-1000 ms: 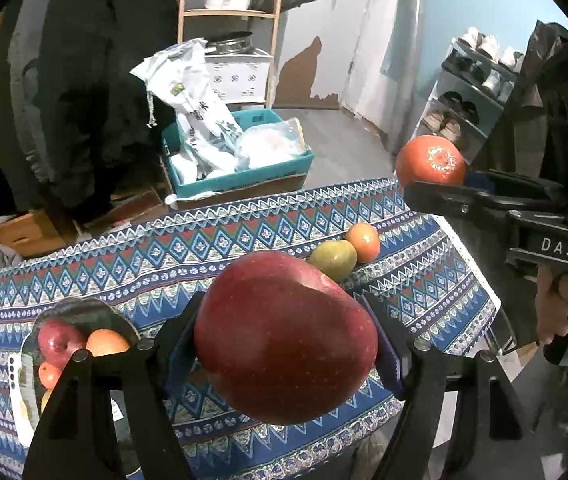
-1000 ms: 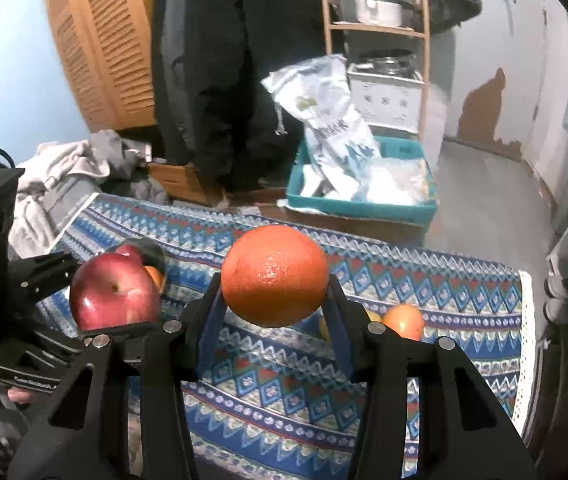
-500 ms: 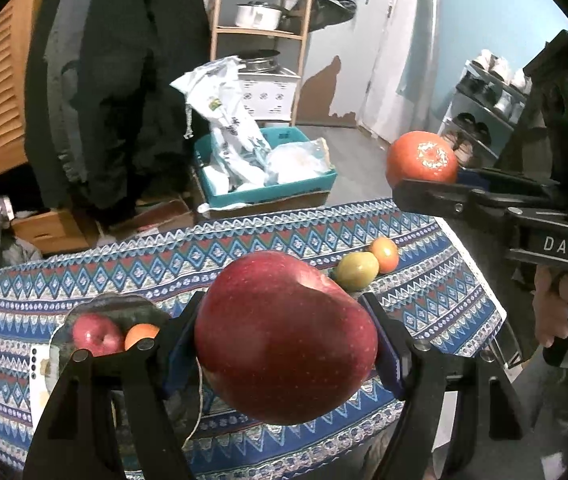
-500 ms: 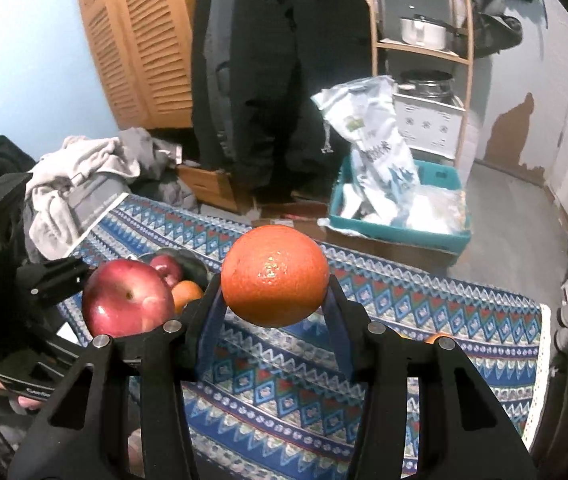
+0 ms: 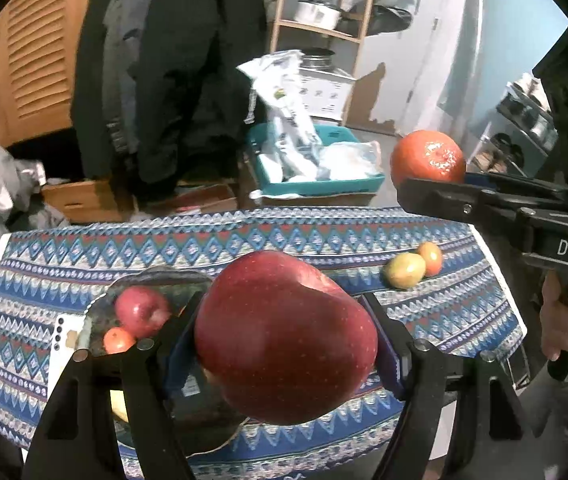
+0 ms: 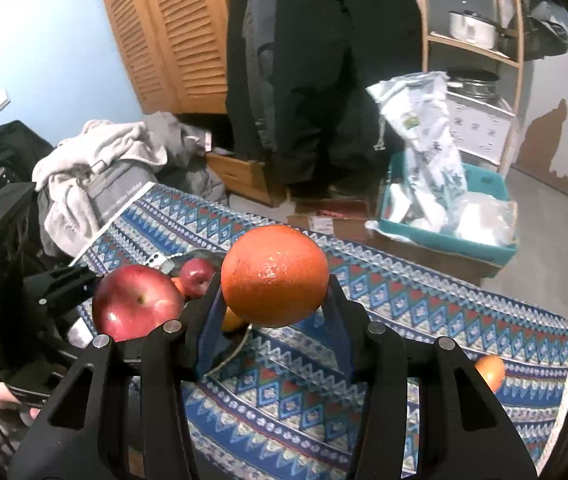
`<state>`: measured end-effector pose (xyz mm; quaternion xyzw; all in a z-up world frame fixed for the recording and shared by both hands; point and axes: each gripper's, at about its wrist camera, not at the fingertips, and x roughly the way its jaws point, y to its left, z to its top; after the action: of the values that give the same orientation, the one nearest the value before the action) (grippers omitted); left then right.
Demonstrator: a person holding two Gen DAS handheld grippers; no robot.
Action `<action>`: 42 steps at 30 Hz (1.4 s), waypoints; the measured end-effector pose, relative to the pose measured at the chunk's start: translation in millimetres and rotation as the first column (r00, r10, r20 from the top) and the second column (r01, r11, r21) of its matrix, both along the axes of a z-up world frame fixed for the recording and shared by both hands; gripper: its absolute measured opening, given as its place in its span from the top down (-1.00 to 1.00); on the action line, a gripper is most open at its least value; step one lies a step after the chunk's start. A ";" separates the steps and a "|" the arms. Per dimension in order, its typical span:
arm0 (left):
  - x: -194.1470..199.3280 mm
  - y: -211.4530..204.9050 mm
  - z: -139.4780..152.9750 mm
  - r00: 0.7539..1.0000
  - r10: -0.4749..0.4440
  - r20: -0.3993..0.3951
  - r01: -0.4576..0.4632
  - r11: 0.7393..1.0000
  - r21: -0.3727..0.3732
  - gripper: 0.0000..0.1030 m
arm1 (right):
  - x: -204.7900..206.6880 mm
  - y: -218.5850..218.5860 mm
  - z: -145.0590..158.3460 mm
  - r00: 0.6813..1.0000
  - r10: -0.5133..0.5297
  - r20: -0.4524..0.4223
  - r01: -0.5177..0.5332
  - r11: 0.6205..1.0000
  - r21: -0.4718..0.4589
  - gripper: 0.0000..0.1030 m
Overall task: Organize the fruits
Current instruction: 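Carry the orange and apple in both tools over the glass plate, then lower the apple and orange onto the glass plate and open both tools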
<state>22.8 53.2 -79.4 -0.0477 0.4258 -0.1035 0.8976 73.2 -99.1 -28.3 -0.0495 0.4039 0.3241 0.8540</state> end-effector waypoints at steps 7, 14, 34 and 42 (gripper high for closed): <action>1.7 28.2 -18.6 0.998 0.057 -0.027 -0.057 0.998 0.019 -0.48 | 10.8 34.7 -18.4 0.998 0.033 -0.046 -0.033 0.999 -0.014 0.08; 5.6 55.7 -41.4 0.992 0.102 -0.073 -0.101 0.995 0.023 -0.48 | 17.9 64.1 -41.5 0.992 0.075 -0.105 -0.078 0.997 -0.024 0.08; 24.0 92.9 -123.0 0.953 0.171 -0.250 -0.163 0.985 0.051 -0.48 | 24.7 109.5 -122.9 0.953 0.151 -0.262 -0.179 0.980 -0.086 0.08; 28.8 96.0 -139.8 0.943 0.172 -0.285 -0.163 0.985 0.053 -0.48 | 24.8 113.6 -143.1 0.939 0.158 -0.306 -0.197 0.975 -0.101 0.08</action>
<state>51.6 149.2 -219.2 -0.0853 0.5480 -0.0127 0.8320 98.0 14.5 -171.4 -0.0924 0.5412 0.3768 0.7461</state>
